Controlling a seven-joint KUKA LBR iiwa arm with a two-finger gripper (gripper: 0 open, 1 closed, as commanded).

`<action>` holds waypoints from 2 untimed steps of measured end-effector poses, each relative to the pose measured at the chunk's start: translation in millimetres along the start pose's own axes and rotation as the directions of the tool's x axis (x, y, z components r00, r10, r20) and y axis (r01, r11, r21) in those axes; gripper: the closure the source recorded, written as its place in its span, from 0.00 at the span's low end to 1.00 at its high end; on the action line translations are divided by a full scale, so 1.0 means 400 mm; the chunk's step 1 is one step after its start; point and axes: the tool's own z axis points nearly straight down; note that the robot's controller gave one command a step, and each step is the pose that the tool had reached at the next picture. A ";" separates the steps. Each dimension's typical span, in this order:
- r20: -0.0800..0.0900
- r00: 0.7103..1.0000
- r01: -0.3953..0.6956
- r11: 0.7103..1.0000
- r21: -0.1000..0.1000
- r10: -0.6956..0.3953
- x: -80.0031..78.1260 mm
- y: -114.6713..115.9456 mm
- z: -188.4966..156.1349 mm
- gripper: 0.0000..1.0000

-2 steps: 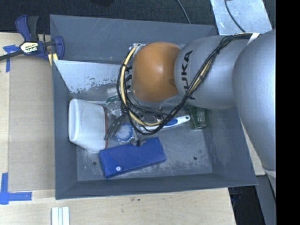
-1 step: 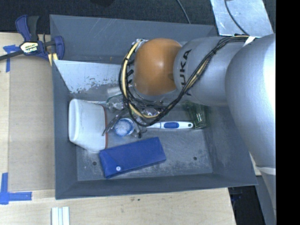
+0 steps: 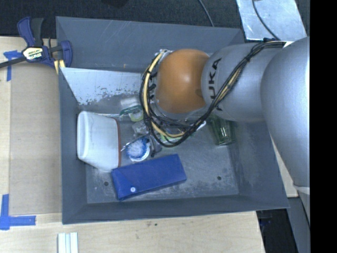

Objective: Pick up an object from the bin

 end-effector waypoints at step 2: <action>-0.013 1.000 0.000 1.000 -0.006 0.000 0.009 0.005 -0.052 1.00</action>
Offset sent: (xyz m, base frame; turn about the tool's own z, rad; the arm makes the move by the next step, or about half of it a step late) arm 0.0000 -0.0001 0.0926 0.0002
